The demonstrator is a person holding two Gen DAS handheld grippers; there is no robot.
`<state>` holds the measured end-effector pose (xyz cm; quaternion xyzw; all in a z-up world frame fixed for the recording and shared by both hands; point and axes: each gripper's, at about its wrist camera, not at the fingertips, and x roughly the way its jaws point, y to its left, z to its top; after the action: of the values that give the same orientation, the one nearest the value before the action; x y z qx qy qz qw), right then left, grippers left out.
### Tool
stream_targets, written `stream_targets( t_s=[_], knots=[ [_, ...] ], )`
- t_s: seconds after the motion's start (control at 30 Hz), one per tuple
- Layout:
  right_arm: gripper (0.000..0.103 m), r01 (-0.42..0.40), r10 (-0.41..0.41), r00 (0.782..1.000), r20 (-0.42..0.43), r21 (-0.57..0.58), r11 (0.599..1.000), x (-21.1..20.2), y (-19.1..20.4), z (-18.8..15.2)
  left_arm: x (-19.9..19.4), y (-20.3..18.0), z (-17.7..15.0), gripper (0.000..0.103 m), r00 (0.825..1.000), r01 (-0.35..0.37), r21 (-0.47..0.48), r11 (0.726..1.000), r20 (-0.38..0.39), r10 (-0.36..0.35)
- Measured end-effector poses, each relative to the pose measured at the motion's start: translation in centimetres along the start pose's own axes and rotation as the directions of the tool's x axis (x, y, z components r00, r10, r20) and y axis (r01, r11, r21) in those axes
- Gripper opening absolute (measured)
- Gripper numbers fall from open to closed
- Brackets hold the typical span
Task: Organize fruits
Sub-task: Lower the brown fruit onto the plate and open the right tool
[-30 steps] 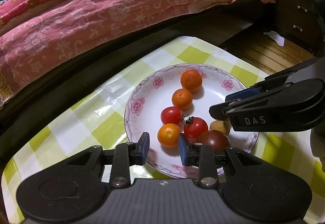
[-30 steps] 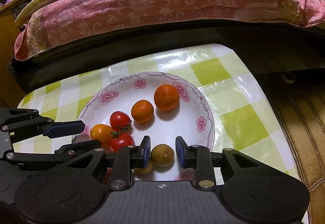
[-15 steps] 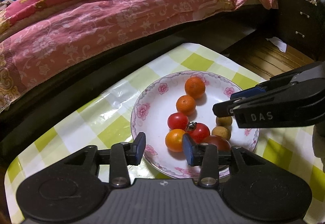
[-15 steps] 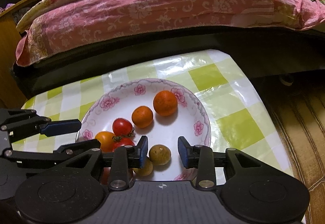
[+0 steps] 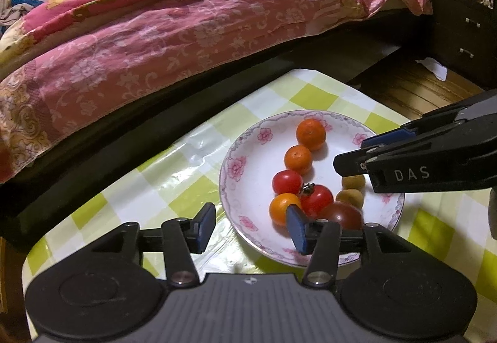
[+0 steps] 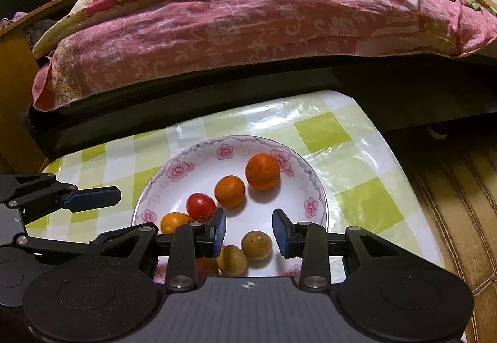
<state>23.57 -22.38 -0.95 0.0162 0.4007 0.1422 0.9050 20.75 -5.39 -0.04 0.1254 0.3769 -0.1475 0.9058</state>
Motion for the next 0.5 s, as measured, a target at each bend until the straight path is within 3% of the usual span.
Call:
stream_targets(
  t_s=[0.5],
  knots=[
    [0.031, 0.024, -0.024, 0.999, -0.027, -0.004, 1.0, -0.3, 0.64, -0.71, 0.06, -0.04, -0.13, 0.072, 0.999, -0.031, -0.007, 0.999, -0.021, 0.031]
  ],
)
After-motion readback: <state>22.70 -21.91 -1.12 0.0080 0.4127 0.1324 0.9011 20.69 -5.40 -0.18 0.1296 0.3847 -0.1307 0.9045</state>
